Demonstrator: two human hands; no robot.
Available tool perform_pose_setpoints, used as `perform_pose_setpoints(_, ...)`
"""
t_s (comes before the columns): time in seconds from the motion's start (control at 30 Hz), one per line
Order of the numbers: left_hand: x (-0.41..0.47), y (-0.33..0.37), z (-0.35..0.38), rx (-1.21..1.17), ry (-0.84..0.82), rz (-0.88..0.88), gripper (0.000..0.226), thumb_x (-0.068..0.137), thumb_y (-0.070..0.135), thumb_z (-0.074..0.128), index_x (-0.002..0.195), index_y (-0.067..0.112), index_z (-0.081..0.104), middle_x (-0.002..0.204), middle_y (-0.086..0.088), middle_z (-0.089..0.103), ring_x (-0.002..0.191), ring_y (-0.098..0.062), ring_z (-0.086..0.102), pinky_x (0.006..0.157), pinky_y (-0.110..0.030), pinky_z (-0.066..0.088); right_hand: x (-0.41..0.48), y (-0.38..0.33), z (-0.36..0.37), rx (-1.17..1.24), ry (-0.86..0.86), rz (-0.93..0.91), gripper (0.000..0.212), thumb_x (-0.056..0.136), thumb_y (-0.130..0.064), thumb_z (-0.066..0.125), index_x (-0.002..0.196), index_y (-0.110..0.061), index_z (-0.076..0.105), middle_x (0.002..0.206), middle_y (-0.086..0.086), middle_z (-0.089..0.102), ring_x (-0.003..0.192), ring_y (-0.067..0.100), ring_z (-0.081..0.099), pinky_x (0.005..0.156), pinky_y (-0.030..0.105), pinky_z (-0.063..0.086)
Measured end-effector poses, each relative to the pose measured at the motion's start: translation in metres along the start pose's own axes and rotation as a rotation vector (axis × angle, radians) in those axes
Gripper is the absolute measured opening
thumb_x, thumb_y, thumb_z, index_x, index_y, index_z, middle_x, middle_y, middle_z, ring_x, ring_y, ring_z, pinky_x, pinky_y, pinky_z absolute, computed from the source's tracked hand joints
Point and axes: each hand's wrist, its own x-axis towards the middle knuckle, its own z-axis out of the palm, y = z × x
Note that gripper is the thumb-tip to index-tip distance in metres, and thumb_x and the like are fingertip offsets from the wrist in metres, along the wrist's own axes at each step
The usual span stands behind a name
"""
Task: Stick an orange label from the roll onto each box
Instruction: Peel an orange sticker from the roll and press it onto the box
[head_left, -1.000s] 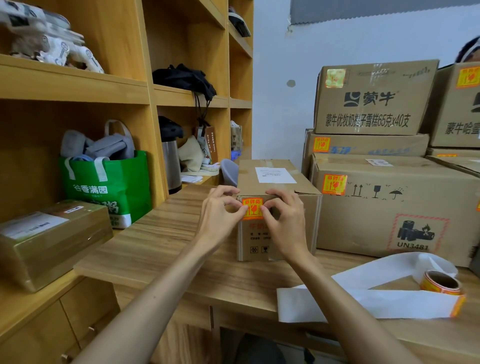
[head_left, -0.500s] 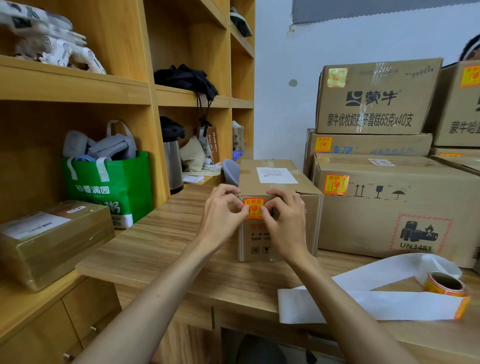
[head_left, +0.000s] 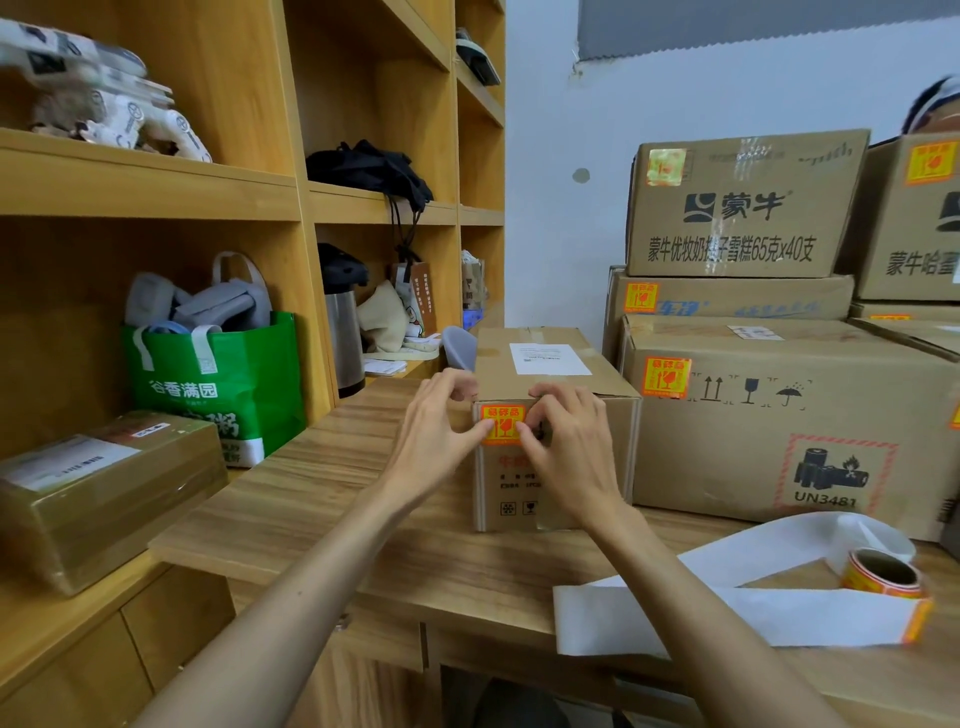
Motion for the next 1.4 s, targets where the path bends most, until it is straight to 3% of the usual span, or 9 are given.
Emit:
perform_pose_setpoints(0.13,0.009,-0.004,-0.008,0.003,-0.127,-0.025,0.063,0.086,0.031,0.076,0.144,0.029,0.051,0.112,0.017,0.056,0.109,0.002,0.047,0.093,-0.017,0.038,0.012,0.006,-0.013,0.000,-0.091,0.012,0.030,0.083,-0.029,0.074,0.089,-0.017,0.047,0.100,0.003,0.061,0.090,0.023,0.055,0.078,0.030,0.040)
perform_pose_setpoints(0.27,0.016,-0.007,-0.011,0.025,-0.159,-0.027,0.058,0.086,0.038,0.076,0.140,0.026,0.058,0.119,0.018,0.052,0.112,0.003,0.042,0.093,-0.015,0.033,0.023,0.014,-0.014,-0.159,-0.158,-0.071,0.049,0.084,-0.054,0.068,0.113,-0.016,0.061,0.120,0.003,0.066,0.111,0.022,0.058,0.099,0.034,0.039)
perform_pose_setpoints(0.33,0.018,-0.010,-0.011,0.021,-0.172,-0.037,0.052,0.086,0.042,0.076,0.134,0.027,0.063,0.129,0.022,0.049,0.121,0.008,0.036,0.094,-0.012,0.026,0.026,0.016,-0.013,-0.187,-0.199,-0.114,0.048,0.085,-0.060,0.061,0.112,-0.020,0.064,0.118,0.000,0.068,0.113,0.020,0.058,0.106,0.036,0.034)
perform_pose_setpoints(0.5,0.023,-0.017,-0.008,-0.084,-0.145,-0.099,0.040,0.082,0.049,0.077,0.116,0.030,0.073,0.125,0.019,0.061,0.124,0.000,0.047,0.102,-0.028,0.036,0.030,0.021,-0.009,-0.001,-0.206,0.003,0.039,0.086,-0.059,0.061,0.103,-0.025,0.065,0.106,-0.007,0.066,0.102,0.015,0.051,0.086,0.030,0.033)
perform_pose_setpoints(0.77,0.027,-0.020,0.004,-0.123,-0.105,-0.105,0.028,0.081,0.043,0.079,0.100,0.025,0.070,0.111,0.018,0.062,0.112,0.000,0.053,0.084,-0.016,0.036,0.033,0.023,-0.001,0.018,-0.173,0.020,0.034,0.086,-0.056,0.063,0.092,-0.023,0.063,0.097,-0.008,0.062,0.095,0.015,0.049,0.078,0.031,0.028)
perform_pose_setpoints(0.93,0.025,-0.026,-0.002,-0.176,-0.170,-0.102,0.027,0.085,0.046,0.075,0.107,0.031,0.072,0.118,0.021,0.062,0.117,0.003,0.052,0.091,-0.022,0.039,0.032,0.028,-0.011,0.053,-0.241,-0.005,0.032,0.088,-0.052,0.064,0.105,-0.024,0.064,0.109,-0.008,0.063,0.103,0.015,0.050,0.081,0.028,0.026)
perform_pose_setpoints(1.07,0.021,-0.031,-0.006,-0.192,-0.214,-0.094,0.032,0.088,0.043,0.072,0.119,0.034,0.070,0.126,0.023,0.060,0.120,0.009,0.049,0.092,-0.018,0.038,0.023,0.033,-0.013,-0.028,-0.275,-0.050,0.049,0.089,-0.053,0.063,0.127,-0.023,0.059,0.130,-0.004,0.057,0.120,0.015,0.048,0.095,0.025,0.029)
perform_pose_setpoints(1.23,0.018,-0.028,-0.004,-0.170,-0.194,-0.081,0.034,0.090,0.041,0.070,0.123,0.033,0.067,0.131,0.021,0.058,0.120,0.006,0.050,0.093,-0.020,0.040,0.018,0.034,-0.004,-0.113,-0.205,-0.060,0.048,0.089,-0.059,0.056,0.121,-0.023,0.061,0.124,-0.003,0.062,0.116,0.019,0.052,0.099,0.030,0.033)
perform_pose_setpoints(1.4,0.008,-0.031,0.000,-0.093,-0.216,-0.038,0.056,0.082,0.047,0.078,0.133,0.036,0.057,0.140,0.024,0.050,0.124,0.003,0.048,0.100,-0.026,0.040,0.015,0.037,-0.005,-0.160,-0.219,-0.109,0.062,0.085,-0.069,0.049,0.125,-0.023,0.058,0.127,-0.003,0.060,0.119,0.018,0.051,0.103,0.032,0.034)
